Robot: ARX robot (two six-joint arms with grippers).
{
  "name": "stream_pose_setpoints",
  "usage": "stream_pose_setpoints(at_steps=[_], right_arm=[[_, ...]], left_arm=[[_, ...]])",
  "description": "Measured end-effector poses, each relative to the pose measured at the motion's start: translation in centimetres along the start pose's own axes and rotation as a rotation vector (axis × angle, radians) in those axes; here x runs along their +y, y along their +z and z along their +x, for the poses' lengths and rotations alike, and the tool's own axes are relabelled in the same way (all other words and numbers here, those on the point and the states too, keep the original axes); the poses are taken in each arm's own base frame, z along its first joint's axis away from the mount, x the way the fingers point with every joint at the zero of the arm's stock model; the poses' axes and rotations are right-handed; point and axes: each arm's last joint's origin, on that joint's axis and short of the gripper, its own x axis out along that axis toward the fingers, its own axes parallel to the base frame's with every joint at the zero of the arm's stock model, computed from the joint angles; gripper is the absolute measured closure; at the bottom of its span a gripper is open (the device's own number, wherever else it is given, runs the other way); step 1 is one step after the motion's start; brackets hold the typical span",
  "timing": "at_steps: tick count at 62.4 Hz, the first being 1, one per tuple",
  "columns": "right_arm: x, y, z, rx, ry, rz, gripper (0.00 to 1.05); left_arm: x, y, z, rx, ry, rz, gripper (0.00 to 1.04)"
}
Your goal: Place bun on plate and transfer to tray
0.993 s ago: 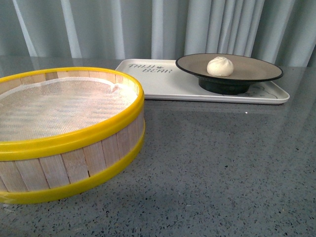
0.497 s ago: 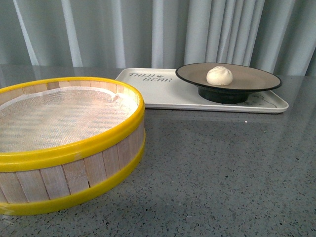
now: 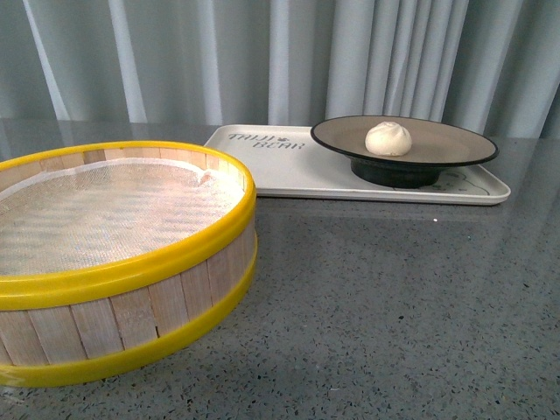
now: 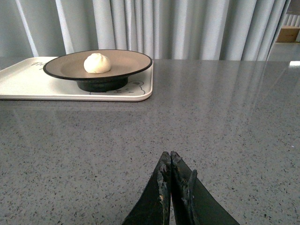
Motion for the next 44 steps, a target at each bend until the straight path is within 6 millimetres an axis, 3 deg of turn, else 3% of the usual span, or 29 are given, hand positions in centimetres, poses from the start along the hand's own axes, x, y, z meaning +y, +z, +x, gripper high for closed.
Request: stream_pose_setpoints(at_steps=[44], right_arm=[[0.0, -0.9, -1.9, -0.010, 0.000, 0.000, 1.03]], left_arm=[[0.0, 0.0, 0.0, 0.000, 0.000, 0.000, 0.07]])
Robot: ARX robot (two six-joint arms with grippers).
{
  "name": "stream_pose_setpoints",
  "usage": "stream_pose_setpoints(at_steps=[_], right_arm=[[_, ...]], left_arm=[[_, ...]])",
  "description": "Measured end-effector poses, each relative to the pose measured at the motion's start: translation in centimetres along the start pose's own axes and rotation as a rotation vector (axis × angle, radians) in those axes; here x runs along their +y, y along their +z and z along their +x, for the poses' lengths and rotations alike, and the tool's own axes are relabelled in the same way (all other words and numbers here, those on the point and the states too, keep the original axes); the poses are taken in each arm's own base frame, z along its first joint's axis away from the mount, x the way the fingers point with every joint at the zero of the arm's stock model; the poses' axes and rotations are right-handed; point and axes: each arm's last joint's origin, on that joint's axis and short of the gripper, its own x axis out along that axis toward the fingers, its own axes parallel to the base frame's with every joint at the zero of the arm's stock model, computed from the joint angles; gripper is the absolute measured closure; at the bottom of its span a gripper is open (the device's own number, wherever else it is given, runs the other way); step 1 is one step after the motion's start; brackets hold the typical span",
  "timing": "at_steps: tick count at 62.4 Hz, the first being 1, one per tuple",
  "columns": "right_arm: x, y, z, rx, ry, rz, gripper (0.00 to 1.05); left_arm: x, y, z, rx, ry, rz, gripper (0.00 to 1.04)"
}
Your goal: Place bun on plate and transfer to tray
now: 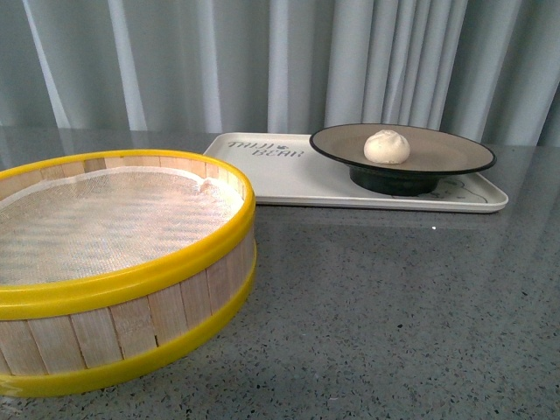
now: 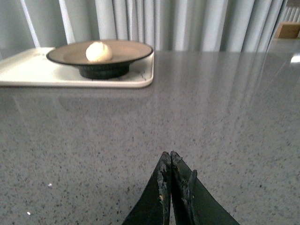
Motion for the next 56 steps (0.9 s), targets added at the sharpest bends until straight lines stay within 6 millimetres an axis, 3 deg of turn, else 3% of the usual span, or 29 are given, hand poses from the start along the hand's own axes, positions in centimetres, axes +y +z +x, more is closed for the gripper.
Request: stream_pose_setpoints(at_steps=[12, 47, 50, 56], right_arm=[[0.00, -0.04, 0.00, 0.004, 0.000, 0.000, 1.03], [0.00, -0.05, 0.00, 0.005, 0.000, -0.001, 0.11], [0.00, -0.05, 0.00, 0.005, 0.000, 0.000, 0.07], [0.00, -0.05, 0.00, 0.005, 0.000, 0.000, 0.09]], left_arm=[[0.00, 0.00, 0.00, 0.000, 0.000, 0.000, 0.07], [0.00, 0.00, 0.00, 0.000, 0.000, 0.000, 0.07], [0.00, 0.00, 0.00, 0.000, 0.000, 0.000, 0.07], [0.00, 0.00, 0.00, 0.000, 0.000, 0.000, 0.07]])
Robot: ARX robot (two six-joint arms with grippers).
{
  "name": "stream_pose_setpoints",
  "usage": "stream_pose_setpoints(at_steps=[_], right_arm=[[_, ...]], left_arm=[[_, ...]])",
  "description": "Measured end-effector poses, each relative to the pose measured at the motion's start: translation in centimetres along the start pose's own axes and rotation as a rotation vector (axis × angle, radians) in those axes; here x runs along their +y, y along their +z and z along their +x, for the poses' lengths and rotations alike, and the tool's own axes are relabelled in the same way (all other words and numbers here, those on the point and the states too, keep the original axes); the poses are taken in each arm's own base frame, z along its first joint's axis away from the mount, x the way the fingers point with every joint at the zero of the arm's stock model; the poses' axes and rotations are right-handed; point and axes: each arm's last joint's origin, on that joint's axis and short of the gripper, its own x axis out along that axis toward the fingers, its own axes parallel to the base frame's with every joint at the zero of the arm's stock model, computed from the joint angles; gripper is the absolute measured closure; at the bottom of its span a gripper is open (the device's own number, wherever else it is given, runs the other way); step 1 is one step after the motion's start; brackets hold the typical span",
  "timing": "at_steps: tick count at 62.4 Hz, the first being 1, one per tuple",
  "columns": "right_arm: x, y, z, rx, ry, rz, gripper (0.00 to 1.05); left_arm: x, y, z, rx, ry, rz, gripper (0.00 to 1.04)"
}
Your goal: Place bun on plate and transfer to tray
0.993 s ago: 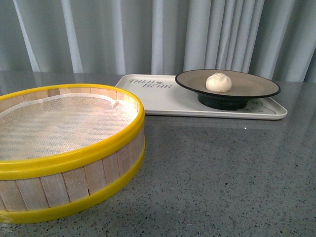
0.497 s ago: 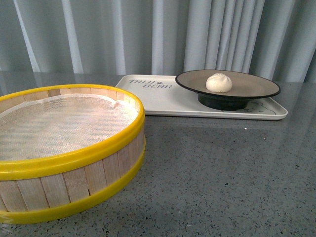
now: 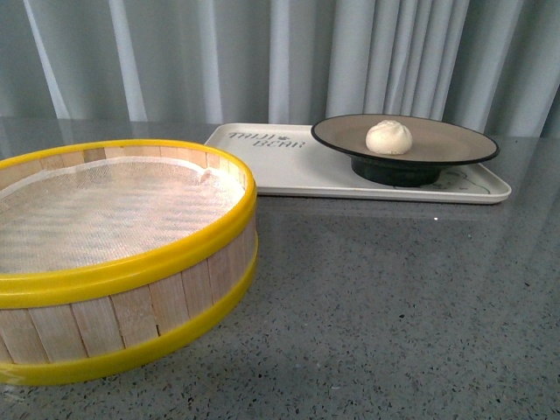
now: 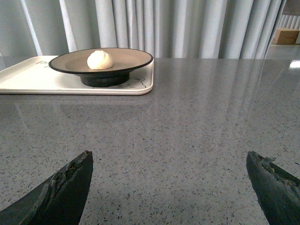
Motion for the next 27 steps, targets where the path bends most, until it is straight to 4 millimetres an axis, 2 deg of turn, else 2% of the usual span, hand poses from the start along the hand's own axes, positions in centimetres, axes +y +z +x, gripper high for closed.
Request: stream_pose_setpoints(at_steps=[27], right_arm=[[0.00, 0.00, 0.00, 0.000, 0.000, 0.000, 0.09]], left_arm=[[0.00, 0.00, 0.00, 0.000, 0.000, 0.000, 0.07]])
